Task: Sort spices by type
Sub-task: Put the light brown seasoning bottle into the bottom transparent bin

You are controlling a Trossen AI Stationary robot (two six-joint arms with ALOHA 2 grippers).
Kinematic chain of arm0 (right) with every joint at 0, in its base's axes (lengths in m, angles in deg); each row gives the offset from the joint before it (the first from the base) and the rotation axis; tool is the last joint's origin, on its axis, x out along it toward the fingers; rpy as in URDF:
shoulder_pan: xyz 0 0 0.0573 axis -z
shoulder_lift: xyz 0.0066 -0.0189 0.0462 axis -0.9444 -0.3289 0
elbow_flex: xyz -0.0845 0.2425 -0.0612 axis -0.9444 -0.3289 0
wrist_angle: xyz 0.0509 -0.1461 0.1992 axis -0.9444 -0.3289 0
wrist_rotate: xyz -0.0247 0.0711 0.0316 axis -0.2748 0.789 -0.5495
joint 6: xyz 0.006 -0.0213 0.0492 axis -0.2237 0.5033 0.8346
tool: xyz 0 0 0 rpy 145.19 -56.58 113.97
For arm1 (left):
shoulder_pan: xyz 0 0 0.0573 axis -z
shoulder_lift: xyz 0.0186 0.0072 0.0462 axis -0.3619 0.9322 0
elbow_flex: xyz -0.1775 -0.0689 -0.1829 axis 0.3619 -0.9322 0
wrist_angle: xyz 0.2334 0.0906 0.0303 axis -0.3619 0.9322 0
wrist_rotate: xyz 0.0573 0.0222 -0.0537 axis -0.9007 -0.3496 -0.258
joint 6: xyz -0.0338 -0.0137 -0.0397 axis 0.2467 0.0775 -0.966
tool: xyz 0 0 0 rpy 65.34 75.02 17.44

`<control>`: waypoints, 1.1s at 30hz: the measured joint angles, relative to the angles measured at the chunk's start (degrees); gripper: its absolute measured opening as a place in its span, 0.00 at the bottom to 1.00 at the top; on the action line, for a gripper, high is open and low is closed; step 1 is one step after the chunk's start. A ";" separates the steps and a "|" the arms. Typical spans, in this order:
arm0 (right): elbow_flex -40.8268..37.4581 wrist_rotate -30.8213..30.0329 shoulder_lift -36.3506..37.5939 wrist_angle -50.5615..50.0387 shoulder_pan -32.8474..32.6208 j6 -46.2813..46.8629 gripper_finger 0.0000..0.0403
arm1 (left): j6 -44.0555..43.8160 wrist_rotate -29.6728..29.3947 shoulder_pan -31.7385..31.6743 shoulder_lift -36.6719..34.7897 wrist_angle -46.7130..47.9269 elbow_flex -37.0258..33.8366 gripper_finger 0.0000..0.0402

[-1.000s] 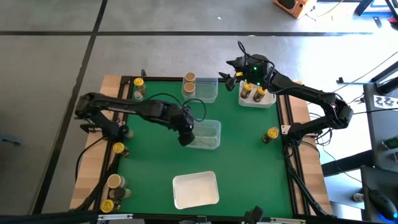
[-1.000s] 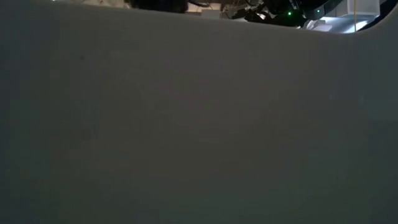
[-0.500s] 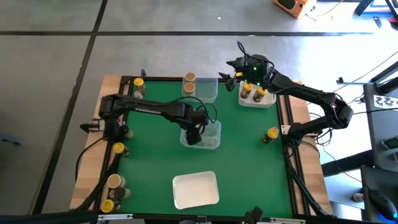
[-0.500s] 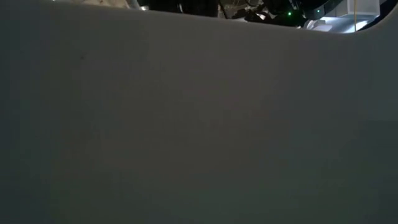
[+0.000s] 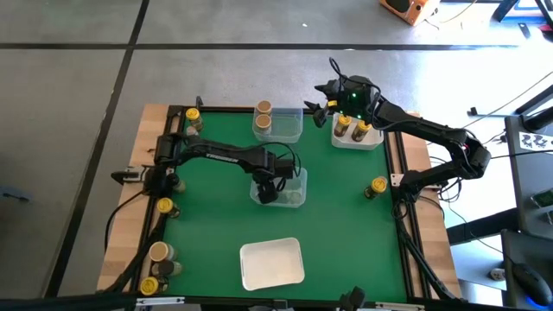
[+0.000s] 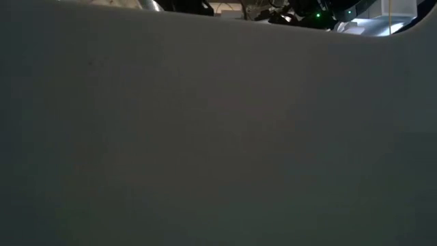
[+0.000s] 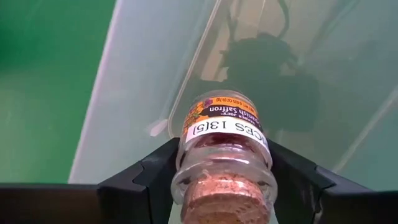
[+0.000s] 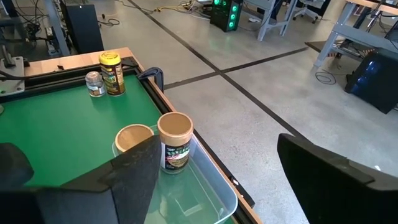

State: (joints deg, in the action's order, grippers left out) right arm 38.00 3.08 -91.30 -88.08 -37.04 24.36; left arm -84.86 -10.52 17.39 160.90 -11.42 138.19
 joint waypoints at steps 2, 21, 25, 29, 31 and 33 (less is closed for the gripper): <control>-0.02 -0.01 0.00 -0.02 -0.04 0.00 0.79 | -0.26 0.00 -0.03 0.11 0.02 -0.08 0.53; -0.01 -0.01 0.00 -0.23 -0.02 -0.01 0.79 | -3.48 -2.60 0.93 -10.04 4.74 1.43 0.75; -0.02 0.01 0.00 -0.55 -0.02 -0.01 0.79 | -7.63 -11.89 2.14 -15.48 10.04 1.43 0.76; -0.02 0.00 0.00 -0.55 0.00 0.00 0.79 | -13.32 -21.44 2.84 -19.76 17.14 1.43 0.76; -0.02 0.01 0.00 -0.51 0.00 0.01 0.79 | -16.29 -25.79 2.86 -21.84 20.62 1.02 0.76; -0.02 0.03 0.00 -0.93 0.00 0.80 0.79 | -19.09 -28.41 2.53 -24.28 23.17 -0.74 0.76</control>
State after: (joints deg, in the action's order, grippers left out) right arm 37.98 3.11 -91.29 -89.01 -37.04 25.16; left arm -103.95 -38.92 19.92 136.63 11.74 137.44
